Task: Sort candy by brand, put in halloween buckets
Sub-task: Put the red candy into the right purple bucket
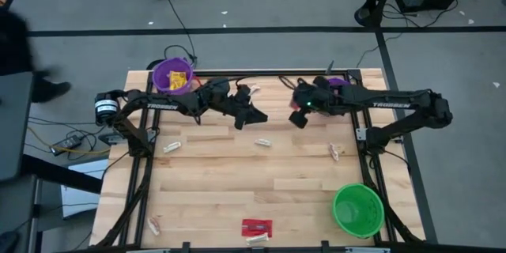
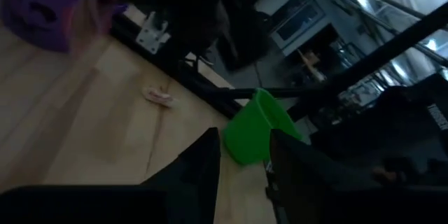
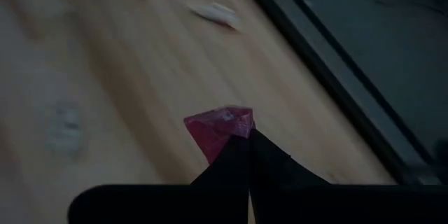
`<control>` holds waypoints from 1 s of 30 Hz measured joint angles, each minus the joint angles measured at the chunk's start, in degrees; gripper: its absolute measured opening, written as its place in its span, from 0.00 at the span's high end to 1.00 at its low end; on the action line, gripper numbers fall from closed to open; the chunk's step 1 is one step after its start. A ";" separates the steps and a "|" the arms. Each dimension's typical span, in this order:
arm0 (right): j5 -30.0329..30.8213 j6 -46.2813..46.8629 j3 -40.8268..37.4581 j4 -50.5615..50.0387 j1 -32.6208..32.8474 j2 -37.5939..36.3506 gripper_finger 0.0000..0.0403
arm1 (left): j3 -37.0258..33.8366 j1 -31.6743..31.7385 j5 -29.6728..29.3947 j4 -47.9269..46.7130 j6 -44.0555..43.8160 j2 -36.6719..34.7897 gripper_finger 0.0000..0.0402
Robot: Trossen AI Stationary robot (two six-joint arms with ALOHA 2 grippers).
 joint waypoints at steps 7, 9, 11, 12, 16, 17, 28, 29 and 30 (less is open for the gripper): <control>7.38 3.60 0.00 -12.54 -4.76 -3.54 0.99 | 0.00 0.03 -1.57 -3.13 1.23 0.00 0.68; 9.49 4.81 0.00 -16.41 -5.98 -3.92 0.99 | 0.00 0.02 -1.57 -3.14 1.24 0.00 0.68; 11.33 6.14 0.00 -20.03 -7.05 -4.15 0.99 | 0.00 0.01 -1.60 -3.14 1.23 0.00 0.68; 12.20 6.78 0.00 -21.50 -7.59 -4.22 0.99 | 0.00 0.01 -1.60 -3.14 1.23 0.00 0.68; 13.18 7.13 0.00 -24.37 -10.30 -4.22 0.99 | 0.00 0.01 -2.41 -3.14 1.23 0.00 0.68; 12.78 6.92 0.00 -24.23 -11.02 -4.20 0.98 | 0.00 0.02 -2.80 -3.14 1.23 0.00 0.68; 7.99 7.45 -0.02 -24.42 -16.39 -4.13 0.72 | 0.00 0.03 -6.36 -5.91 0.97 0.00 0.67; 7.78 7.44 -0.02 -24.42 -16.42 -4.13 0.69 | 0.00 0.01 -6.34 -6.28 0.97 0.00 0.67; 7.39 7.47 -0.02 -24.45 -16.42 -4.13 0.67 | 0.00 -0.03 -6.25 -6.74 0.97 0.00 0.67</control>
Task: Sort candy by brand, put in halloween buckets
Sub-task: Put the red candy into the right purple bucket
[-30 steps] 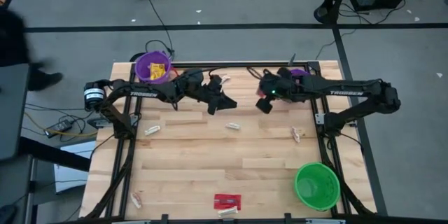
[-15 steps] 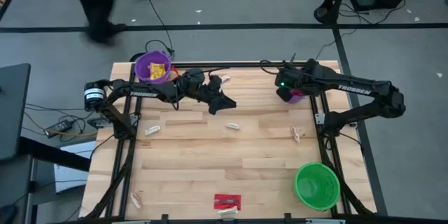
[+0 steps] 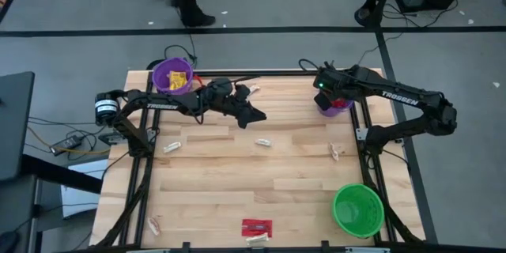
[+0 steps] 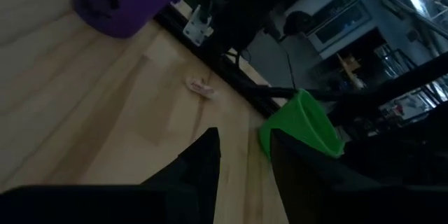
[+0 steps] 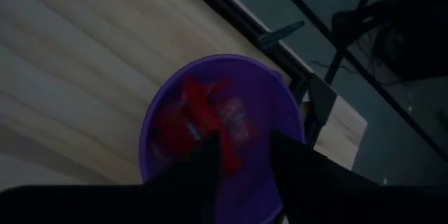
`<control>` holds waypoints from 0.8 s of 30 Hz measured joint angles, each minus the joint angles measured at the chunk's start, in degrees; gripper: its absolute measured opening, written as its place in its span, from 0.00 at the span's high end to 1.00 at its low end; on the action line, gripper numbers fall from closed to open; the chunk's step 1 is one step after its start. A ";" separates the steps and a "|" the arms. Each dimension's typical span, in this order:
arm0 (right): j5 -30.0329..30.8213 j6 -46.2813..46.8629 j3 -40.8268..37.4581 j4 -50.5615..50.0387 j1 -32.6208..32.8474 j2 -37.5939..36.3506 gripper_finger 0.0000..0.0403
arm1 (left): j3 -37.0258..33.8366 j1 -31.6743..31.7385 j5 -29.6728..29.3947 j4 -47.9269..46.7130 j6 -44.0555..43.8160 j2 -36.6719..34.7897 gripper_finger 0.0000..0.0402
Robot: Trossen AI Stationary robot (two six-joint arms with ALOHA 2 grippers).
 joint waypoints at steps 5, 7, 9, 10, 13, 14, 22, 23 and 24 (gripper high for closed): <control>-4.08 0.44 0.00 0.36 0.37 -0.02 0.57 | 0.00 -0.05 0.75 -4.65 0.25 -0.08 0.67; -6.96 0.76 0.00 1.22 0.96 -0.04 0.55 | 0.00 -0.05 1.64 -7.05 0.29 -0.55 0.67; -10.50 0.10 0.00 2.74 1.78 -0.04 0.55 | 0.00 -0.05 1.81 -11.66 0.44 -1.92 0.67; -12.30 -0.31 0.00 3.55 2.22 -0.04 0.55 | 0.00 -0.03 1.69 -14.38 1.09 -2.69 0.67; -17.89 0.29 0.00 7.60 3.72 -0.04 0.56 | -0.10 0.13 -1.38 -23.91 6.01 -6.32 0.67; -20.02 1.05 0.00 9.18 4.38 -0.04 0.56 | -0.11 0.14 -2.77 -26.33 7.71 -7.74 0.67; -26.33 13.02 0.00 23.02 13.54 -0.07 0.56 | -0.04 -0.79 -6.89 -36.96 16.90 -17.70 0.67; -26.19 14.43 0.00 24.74 15.16 -0.07 0.56 | -0.09 -1.25 -6.91 -37.33 17.13 -18.32 0.67; -26.17 15.75 0.00 26.58 16.70 -0.04 0.56 | -0.27 -1.81 -6.89 -37.32 17.15 -18.76 0.67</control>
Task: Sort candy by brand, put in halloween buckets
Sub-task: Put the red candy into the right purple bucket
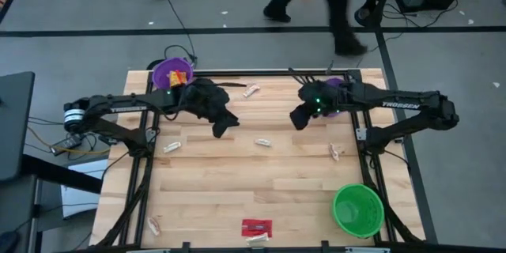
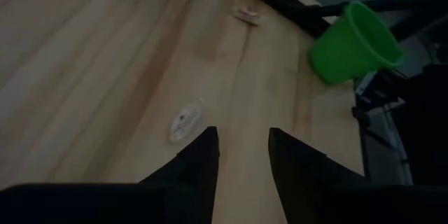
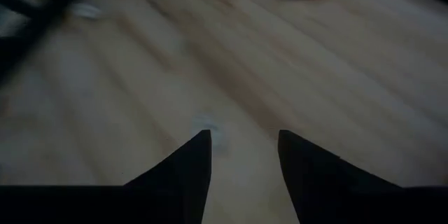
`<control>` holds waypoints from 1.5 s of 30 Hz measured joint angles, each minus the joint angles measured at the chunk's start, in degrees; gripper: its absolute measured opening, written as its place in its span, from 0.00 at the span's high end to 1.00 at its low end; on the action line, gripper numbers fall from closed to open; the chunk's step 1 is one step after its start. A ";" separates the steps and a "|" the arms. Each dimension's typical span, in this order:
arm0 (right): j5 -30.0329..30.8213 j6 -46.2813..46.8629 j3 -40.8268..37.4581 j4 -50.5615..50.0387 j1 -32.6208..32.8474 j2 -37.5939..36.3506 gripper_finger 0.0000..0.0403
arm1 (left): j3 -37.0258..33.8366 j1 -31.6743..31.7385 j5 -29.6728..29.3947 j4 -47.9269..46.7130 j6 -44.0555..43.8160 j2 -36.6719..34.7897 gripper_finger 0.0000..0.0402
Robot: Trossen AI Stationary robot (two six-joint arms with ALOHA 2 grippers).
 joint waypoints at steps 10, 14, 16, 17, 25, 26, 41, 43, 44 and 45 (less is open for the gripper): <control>-2.77 -17.05 -0.04 19.58 14.62 0.08 0.56 | -1.46 -7.88 0.20 4.68 -1.76 4.27 0.67; -2.97 -19.83 -0.06 29.52 15.37 0.08 0.57 | -1.12 -12.46 -6.46 10.01 -7.77 6.35 0.69; -3.87 -18.77 0.00 29.47 15.42 0.07 0.58 | -0.62 -15.39 -11.69 10.02 -7.34 7.24 0.73; -4.72 -18.30 0.00 28.00 15.69 0.07 0.59 | -0.33 -16.97 -13.66 10.27 -7.35 7.54 0.74; -3.06 -16.12 -1.91 16.03 22.53 0.08 0.61 | -0.12 -32.20 -21.61 22.44 -11.15 12.17 0.81; -1.79 -16.16 -2.59 16.06 23.60 0.07 0.61 | -0.12 -34.23 -22.99 24.37 -12.26 13.02 0.81; 1.29 -5.45 -16.59 24.64 32.26 0.07 0.61 | 10.22 -50.99 -27.41 24.43 -15.37 33.24 0.79; 1.27 -4.20 -17.53 24.76 33.74 0.09 0.61 | 13.46 -51.02 -27.60 22.30 -13.55 35.77 0.76; 1.27 -3.76 -17.77 24.74 34.41 0.09 0.61 | 14.83 -51.02 -27.58 20.52 -12.42 36.83 0.75; 1.27 -3.40 -17.82 24.93 35.00 0.09 0.61 | 16.12 -51.02 -27.64 18.49 -11.41 38.01 0.72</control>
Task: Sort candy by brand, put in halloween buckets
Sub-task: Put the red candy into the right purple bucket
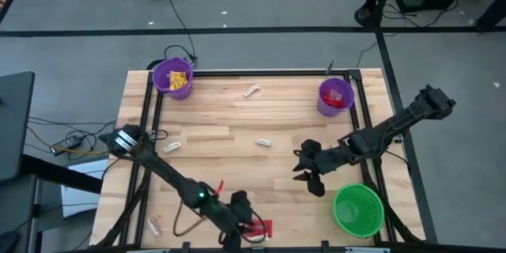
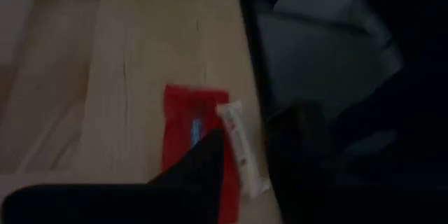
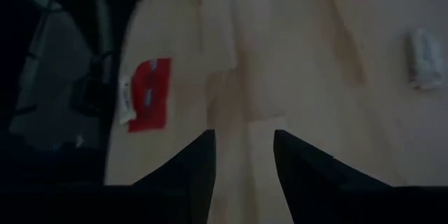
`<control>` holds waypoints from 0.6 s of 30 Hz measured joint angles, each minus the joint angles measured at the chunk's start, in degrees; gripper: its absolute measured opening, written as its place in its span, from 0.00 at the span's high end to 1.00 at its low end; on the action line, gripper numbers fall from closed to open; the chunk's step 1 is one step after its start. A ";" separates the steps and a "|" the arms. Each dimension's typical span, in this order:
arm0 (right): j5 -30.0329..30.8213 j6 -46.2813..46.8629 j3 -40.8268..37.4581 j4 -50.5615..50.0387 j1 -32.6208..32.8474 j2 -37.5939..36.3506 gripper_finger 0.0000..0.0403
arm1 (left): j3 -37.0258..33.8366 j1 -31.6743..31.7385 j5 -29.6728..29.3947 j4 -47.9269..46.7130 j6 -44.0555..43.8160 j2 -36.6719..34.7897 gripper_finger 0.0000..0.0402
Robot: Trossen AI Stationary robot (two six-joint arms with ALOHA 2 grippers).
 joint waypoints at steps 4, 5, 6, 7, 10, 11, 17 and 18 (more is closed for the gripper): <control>0.04 2.28 -0.03 0.49 1.71 0.00 0.61 | 3.16 -0.04 -0.55 -4.20 1.35 4.39 0.61; 0.16 2.77 -0.03 0.60 2.08 0.00 0.61 | 3.70 -0.02 -0.64 -4.06 1.19 5.18 0.58; 0.28 3.33 -0.05 0.52 2.40 0.00 0.61 | 3.97 -0.02 -0.78 -4.08 0.72 5.65 0.55; 0.31 3.78 -0.03 0.50 2.67 0.00 0.61 | 4.08 -0.02 -0.92 -4.46 0.58 5.91 0.52; 0.42 4.86 -0.03 0.53 3.51 0.00 0.61 | 4.08 0.11 -0.94 -5.84 0.56 6.86 0.44; 0.45 5.14 -0.04 0.60 3.72 0.00 0.61 | 4.04 0.11 -0.94 -6.96 0.75 6.90 0.42; 3.86 5.34 -0.03 0.60 4.80 0.00 0.61 | 4.06 0.11 -0.96 -16.02 -0.35 6.83 0.37; 4.43 5.31 -0.04 0.61 4.80 0.00 0.61 | 4.06 0.11 -1.01 -16.54 -1.08 6.92 0.37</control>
